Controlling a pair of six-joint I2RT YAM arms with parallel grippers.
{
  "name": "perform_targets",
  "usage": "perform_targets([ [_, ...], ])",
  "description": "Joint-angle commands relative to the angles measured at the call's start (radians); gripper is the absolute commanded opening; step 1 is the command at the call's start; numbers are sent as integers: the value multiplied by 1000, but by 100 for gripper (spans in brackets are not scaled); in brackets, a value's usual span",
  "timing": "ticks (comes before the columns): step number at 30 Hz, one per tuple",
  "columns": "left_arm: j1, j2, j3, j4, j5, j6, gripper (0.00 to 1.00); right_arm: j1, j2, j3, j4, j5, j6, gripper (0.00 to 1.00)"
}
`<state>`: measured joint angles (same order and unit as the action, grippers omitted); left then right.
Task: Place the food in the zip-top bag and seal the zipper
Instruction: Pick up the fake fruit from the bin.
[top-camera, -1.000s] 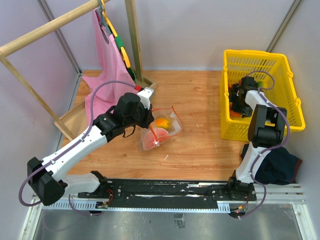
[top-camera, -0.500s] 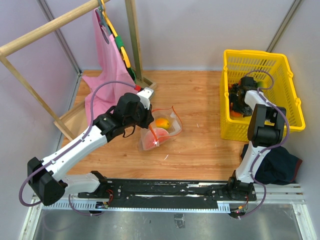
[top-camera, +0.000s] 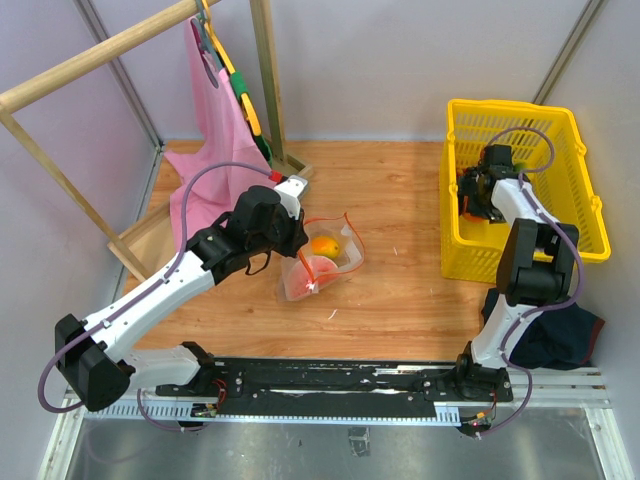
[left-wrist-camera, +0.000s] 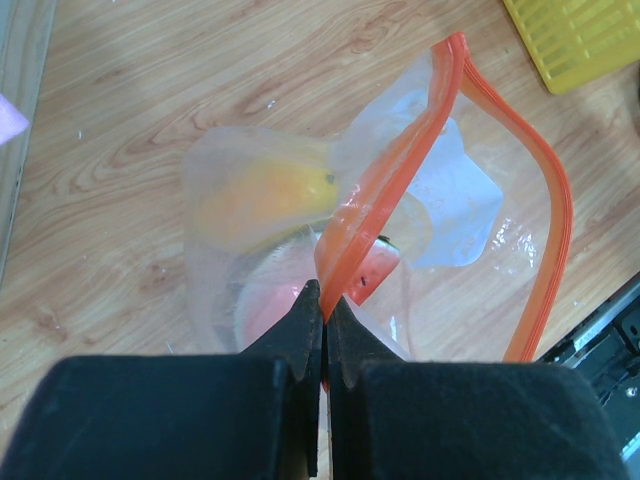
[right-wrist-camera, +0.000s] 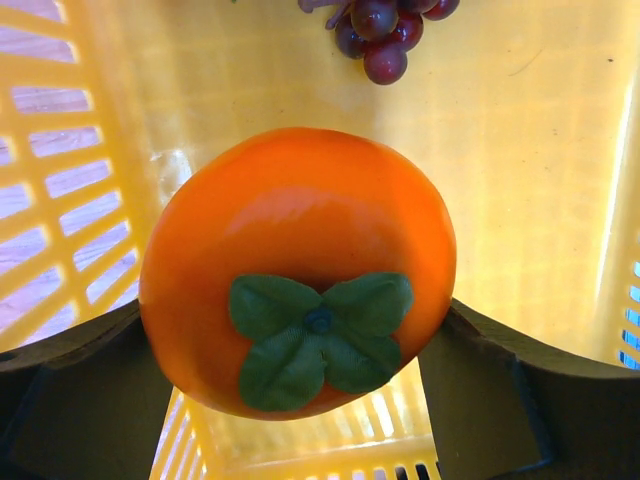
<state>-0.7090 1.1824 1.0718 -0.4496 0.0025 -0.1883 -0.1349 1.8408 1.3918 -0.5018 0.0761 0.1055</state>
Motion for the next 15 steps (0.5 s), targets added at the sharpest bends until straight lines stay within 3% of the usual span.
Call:
perform_targets([
  [1,9,0,-3,23,15,-3,0,25,-103,-20,-11,28,3,56],
  [15,9,4,-3,23,37,-5,0,126,-449,3,-53,59,-18,56],
])
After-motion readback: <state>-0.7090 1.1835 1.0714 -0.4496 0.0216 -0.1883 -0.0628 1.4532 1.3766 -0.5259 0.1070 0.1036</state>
